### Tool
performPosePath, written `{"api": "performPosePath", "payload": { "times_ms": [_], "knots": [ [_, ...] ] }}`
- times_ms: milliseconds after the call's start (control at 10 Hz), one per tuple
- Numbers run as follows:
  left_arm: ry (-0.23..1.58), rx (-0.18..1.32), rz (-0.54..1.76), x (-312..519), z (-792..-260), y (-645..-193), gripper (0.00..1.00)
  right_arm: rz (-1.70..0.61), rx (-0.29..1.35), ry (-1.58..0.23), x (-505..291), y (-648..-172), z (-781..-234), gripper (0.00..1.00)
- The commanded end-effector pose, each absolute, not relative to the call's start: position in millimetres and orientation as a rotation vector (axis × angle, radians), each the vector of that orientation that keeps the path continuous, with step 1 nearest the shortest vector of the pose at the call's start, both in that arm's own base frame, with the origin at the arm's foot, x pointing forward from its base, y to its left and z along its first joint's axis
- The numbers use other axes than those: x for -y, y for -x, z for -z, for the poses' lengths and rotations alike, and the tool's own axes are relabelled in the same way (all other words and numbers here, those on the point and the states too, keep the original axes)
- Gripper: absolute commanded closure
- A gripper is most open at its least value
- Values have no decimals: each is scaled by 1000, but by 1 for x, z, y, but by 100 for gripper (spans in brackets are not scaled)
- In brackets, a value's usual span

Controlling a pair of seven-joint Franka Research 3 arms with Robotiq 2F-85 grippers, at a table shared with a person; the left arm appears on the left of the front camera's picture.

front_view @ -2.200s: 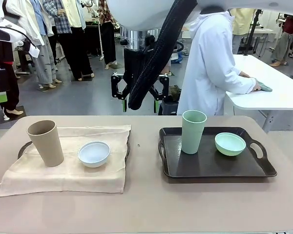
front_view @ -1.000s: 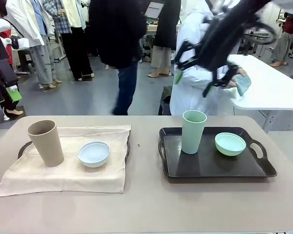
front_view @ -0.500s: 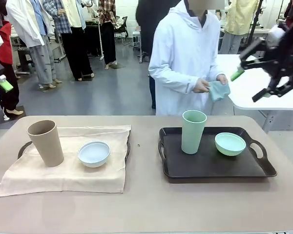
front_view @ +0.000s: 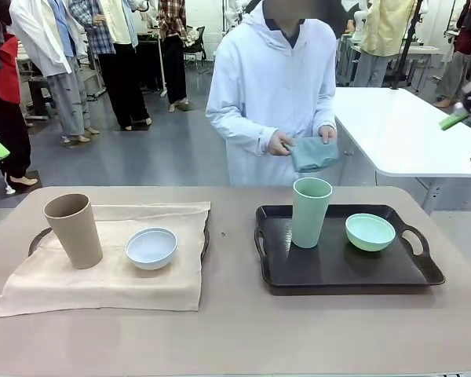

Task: Set up a tray with a mat and arrange the tableware.
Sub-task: Pick up the Picnic Bowl and Reusable plastic cup from the Handle tray in front of the human's position and hold them in the air.

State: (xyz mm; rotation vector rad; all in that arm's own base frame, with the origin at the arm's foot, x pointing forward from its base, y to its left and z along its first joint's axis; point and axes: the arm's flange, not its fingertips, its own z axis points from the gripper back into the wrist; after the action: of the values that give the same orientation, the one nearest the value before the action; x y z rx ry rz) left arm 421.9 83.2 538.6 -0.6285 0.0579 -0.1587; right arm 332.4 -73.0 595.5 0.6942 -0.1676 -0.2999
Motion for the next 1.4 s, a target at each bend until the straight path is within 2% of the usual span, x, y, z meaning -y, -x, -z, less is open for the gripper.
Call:
{"api": "performPosePath", "payload": {
  "times_ms": [0,200,300,600,800,1000,1300],
  "knots": [
    [653,-45,144,-82,-539,-409,0,339,157,-725,108,-330,-586,11],
    [589,-12,187,-69,-547,-401,0,333,171,-711,95,-330,-590,11],
    [632,-55,159,-82,-539,-415,0,333,171,-711,95,-330,-590,11],
    [624,-49,170,-78,-543,-410,0,349,171,-706,100,-329,-588,11],
    [818,-10,119,-103,-541,-395,0,240,229,-819,154,-338,-574,11],
    [941,3,122,-126,-530,-386,0,303,298,-921,188,-342,-542,11],
    [1018,-82,132,-130,-505,-391,0,393,463,-1103,223,-336,-503,11]
  ]
}}
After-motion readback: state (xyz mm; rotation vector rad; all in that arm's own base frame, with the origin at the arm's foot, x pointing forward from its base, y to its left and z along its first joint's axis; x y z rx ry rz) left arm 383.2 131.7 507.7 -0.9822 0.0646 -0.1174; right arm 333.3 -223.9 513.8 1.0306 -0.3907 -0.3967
